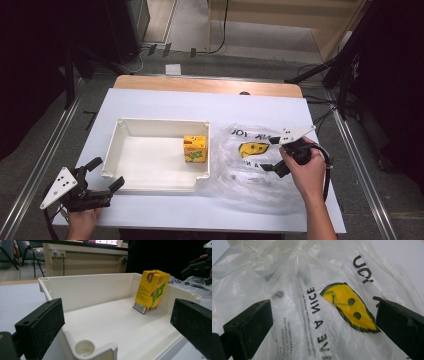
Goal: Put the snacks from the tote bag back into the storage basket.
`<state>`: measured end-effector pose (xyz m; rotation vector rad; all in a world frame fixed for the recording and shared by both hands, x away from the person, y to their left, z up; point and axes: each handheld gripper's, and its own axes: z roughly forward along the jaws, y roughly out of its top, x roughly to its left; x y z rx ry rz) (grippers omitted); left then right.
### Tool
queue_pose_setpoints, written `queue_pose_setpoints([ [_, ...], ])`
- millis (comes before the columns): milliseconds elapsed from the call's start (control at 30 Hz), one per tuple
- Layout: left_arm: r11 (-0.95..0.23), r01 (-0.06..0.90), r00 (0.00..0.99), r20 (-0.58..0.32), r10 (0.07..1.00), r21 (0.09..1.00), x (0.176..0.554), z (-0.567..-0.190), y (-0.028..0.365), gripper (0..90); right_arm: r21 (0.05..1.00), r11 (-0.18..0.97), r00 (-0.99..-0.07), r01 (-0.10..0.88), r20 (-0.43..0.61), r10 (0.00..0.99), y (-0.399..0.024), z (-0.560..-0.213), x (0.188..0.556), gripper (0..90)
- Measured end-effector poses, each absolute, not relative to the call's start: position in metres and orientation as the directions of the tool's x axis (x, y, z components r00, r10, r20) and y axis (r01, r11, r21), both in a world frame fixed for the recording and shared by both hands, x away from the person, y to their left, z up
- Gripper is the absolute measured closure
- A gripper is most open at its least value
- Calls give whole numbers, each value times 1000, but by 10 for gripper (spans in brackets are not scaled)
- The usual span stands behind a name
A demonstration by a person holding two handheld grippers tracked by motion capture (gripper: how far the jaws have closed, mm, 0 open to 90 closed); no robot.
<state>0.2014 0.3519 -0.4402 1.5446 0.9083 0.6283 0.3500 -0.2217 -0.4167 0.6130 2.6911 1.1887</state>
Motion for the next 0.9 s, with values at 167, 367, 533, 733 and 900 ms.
queue_pose_setpoints([
  [167, -26, 200, 552, -90, 829, 979, 202, -440, 351, 0, 739, 593, -899, 321, 40, 436, -231, -422, 341, 14],
  [367, -31, 201, 551, -87, 830, 979, 201, -440, 351, 0, 746, 580, -893, 328, 44, 448, -243, -431, 332, 14],
  [533, -33, 201, 549, -85, 831, 979, 201, -440, 350, 0, 756, 563, -888, 333, 50, 457, -253, -437, 324, 14],
  [733, -33, 200, 547, -84, 833, 979, 201, -440, 350, 0, 767, 545, -883, 339, 59, 465, -261, -444, 317, 14],
  [900, -33, 198, 547, -82, 833, 980, 201, -440, 350, 0, 780, 521, -874, 346, 67, 480, -267, -448, 310, 14],
])
